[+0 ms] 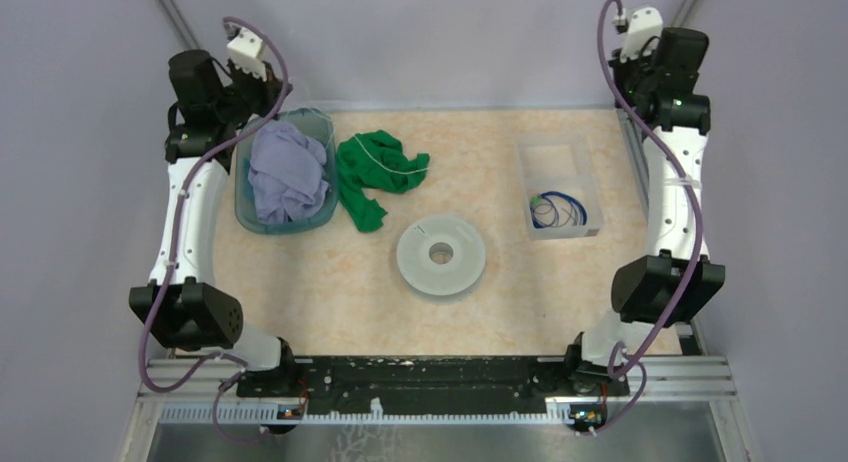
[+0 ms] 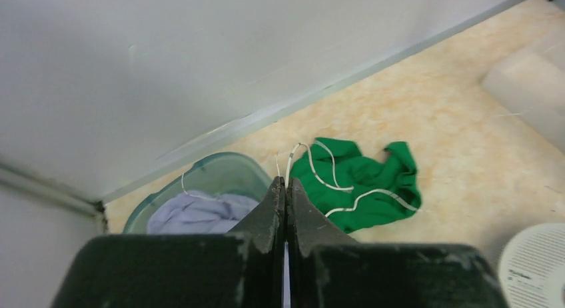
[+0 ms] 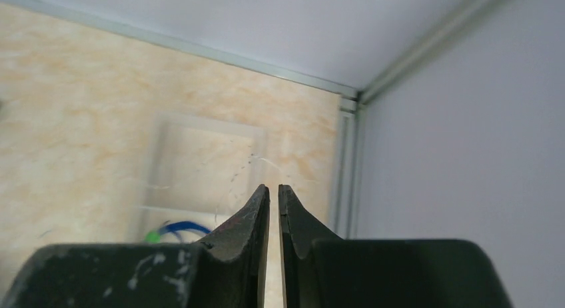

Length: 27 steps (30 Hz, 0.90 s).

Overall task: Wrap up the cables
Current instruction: Adjust the cable at the center of the board.

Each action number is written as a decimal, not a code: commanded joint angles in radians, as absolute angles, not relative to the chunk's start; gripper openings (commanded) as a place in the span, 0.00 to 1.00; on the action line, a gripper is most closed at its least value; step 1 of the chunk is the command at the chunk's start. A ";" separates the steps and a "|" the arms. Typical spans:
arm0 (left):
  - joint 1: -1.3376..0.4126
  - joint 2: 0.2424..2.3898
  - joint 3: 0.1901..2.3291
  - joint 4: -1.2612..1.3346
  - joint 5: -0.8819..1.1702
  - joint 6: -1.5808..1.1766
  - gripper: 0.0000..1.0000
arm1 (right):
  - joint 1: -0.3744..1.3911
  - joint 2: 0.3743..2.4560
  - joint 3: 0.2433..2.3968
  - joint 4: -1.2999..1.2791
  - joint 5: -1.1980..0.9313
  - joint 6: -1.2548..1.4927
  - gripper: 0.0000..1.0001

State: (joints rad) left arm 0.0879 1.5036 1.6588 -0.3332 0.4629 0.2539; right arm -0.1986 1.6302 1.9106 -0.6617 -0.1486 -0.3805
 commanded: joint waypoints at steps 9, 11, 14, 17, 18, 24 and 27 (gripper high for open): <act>-0.044 1.513 1.860 -0.294 0.666 0.004 0.00 | 0.033 1.578 2.080 -0.805 -0.487 -0.231 0.09; -0.053 1.516 1.881 -0.287 0.671 -0.018 0.00 | 0.040 1.588 2.110 -0.823 -0.562 -0.198 0.08; -0.063 1.527 1.926 -0.284 0.685 -0.045 0.00 | 0.059 1.591 2.108 -0.828 -0.652 -0.166 0.09; -0.083 1.552 1.986 -0.285 0.738 -0.090 0.00 | 0.079 1.592 2.083 -0.793 -0.753 -0.143 0.18; -0.096 1.558 2.006 -0.285 0.756 -0.110 0.00 | 0.089 1.592 2.068 -0.763 -0.792 -0.122 0.22; -0.225 1.576 2.011 -0.307 0.778 -0.131 0.00 | 0.183 1.642 2.049 -0.518 -0.955 0.081 0.56; -0.290 1.582 1.999 -0.333 0.750 -0.109 0.00 | 0.249 1.713 2.096 -0.462 -0.989 0.140 0.71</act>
